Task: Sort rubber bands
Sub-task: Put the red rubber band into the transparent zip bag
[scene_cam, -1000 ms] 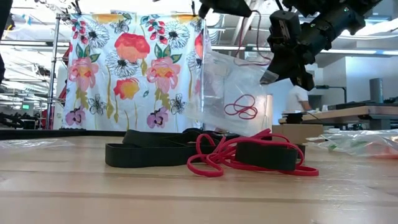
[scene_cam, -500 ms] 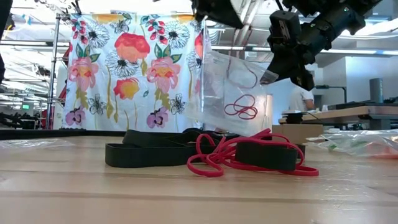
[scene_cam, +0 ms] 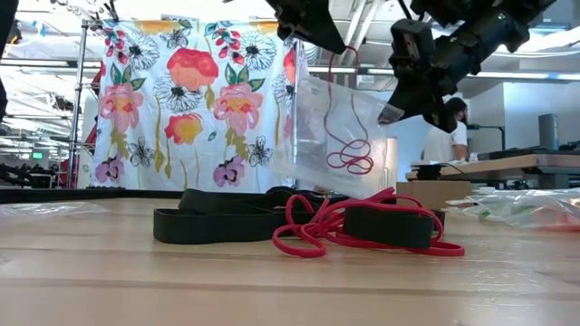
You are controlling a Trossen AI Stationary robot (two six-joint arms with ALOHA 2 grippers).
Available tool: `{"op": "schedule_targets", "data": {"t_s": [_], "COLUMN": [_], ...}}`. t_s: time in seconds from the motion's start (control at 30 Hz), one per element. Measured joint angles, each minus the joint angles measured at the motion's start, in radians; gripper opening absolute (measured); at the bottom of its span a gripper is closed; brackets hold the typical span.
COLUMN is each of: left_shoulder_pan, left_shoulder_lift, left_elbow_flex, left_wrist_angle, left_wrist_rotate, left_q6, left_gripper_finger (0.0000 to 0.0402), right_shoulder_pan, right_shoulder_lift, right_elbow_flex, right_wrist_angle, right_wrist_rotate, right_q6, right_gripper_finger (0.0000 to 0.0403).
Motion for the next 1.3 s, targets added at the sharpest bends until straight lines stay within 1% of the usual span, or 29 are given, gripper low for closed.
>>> {"op": "schedule_targets", "data": {"t_s": [0.2,0.3,0.37,0.47,0.53,0.6,0.67,0.77,0.83,1.0,1.1,1.2,1.3], "left_shoulder_pan": [0.0,0.002,0.002,-0.01,-0.039,-0.08,-0.126,-0.206,-0.262,-0.356,-0.373,-0.367,-0.344], "left_shoulder_lift": [0.032,0.048,0.063,0.074,0.084,0.085,0.084,0.083,0.083,0.083,0.082,0.084,0.084], "left_elbow_flex": [-0.002,0.0,0.0,-0.002,0.0,-0.002,0.0,0.0,-0.003,-0.103,-0.178,-0.264,-0.316], "left_wrist_angle": [0.005,0.01,0.014,-0.01,0.007,-0.01,-0.02,-0.096,-0.161,-0.146,-0.054,0.078,0.206], "left_wrist_rotate": [-0.017,-0.035,-0.029,0.029,0.064,0.063,0.032,-0.059,-0.144,-0.345,-0.42,-0.419,-0.406], "left_q6": [0.0,-0.02,-0.059,-0.097,-0.11,-0.136,-0.164,-0.191,-0.209,-0.256,-0.267,-0.258,-0.247], "left_gripper_finger": [0.0081,0.0104,0.0112,0.0115,0.0113,0.0109,0.0105,0.0098,0.0094,0.0091,0.0091,0.0091,0.0091], "right_shoulder_pan": [-0.013,-0.012,-0.012,-0.012,-0.012,-0.017,-0.025,-0.039,-0.044,-0.051,-0.051,-0.051,-0.051], "right_shoulder_lift": [0.0,0.0,0.0,0.0,0.0,0.0,0.0,-0.002,-0.002,-0.002,-0.002,-0.002,-0.002], "right_elbow_flex": [0.0,0.0,0.0,0.0,0.0,0.0,0.0,0.0,0.0,0.0,0.0,0.0,0.0], "right_wrist_angle": [-0.001,-0.011,-0.01,-0.014,-0.016,-0.021,-0.027,-0.065,-0.088,-0.092,-0.068,-0.035,-0.02], "right_wrist_rotate": [0.0,0.0,0.0,0.0,0.0,0.0,-0.001,-0.001,-0.001,-0.001,-0.001,-0.001,-0.001], "right_q6": [-0.01,-0.011,-0.012,-0.019,-0.019,-0.031,-0.042,-0.044,-0.044,-0.044,-0.044,-0.044,-0.044], "right_gripper_finger": [0.0,0.0,0.0,0.0,0.0,0.0,0.0,0.0,0.0,0.0,0.0,0.0,0.0]}}
